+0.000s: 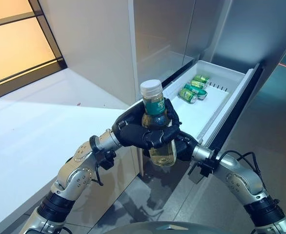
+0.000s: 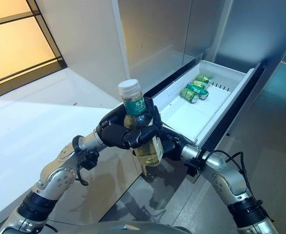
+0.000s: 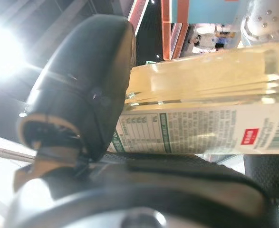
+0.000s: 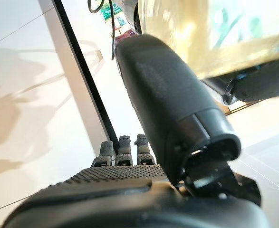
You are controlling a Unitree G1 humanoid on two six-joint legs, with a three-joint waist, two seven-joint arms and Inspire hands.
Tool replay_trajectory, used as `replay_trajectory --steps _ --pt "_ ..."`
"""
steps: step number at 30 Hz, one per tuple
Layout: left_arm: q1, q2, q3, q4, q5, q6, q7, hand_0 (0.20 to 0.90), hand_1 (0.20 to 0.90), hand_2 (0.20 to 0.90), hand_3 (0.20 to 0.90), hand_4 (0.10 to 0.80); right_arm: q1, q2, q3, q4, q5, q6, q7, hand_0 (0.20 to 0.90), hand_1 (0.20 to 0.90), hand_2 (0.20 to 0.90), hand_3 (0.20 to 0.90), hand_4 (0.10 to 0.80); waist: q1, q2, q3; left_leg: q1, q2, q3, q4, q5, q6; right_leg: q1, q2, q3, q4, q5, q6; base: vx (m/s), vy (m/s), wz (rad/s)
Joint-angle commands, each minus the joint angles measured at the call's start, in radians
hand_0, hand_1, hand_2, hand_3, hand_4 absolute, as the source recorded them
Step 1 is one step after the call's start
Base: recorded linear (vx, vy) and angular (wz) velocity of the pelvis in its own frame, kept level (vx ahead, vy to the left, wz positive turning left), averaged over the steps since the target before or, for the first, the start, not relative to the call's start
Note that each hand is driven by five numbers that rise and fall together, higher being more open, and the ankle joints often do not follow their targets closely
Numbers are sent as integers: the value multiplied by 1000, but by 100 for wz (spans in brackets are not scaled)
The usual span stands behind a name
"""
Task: Put drinks into fridge and close the fridge
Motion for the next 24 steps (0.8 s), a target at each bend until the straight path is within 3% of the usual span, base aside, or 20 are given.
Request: replay_trajectory --steps 1,4,11,24 --pt "-154 0 40 48 25 -192 54 300 300 300 200 100 -126 11 -84 -139 42 -63 54 900 900 900 900 800 2 -39 -47 -31 -21 -31 1 -52 23 -22 -38 -58 36 5 67 0 0 0" --pt "-182 28 47 77 62 -223 107 300 300 300 200 100 -154 -36 -80 -133 -26 -57 100 900 900 900 900 800 1 -43 -53 -32 -20 -30 1 -52 20 -22 -39 -57 33 5 69 0 0 0" --pt "-205 40 71 90 -11 -263 139 300 300 300 200 100 -190 -99 -76 -117 -84 -52 130 900 900 900 900 800 -3 -51 -57 -36 -16 -26 1 -48 14 -26 -38 -55 32 10 68 0 0 0" --pt "-207 -21 36 93 14 -207 178 300 300 300 200 100 -232 -51 -71 -120 -16 -77 49 900 900 900 900 800 -9 -48 -51 -34 -9 -17 1 -49 11 -25 -36 -52 29 12 68 0 0 0"
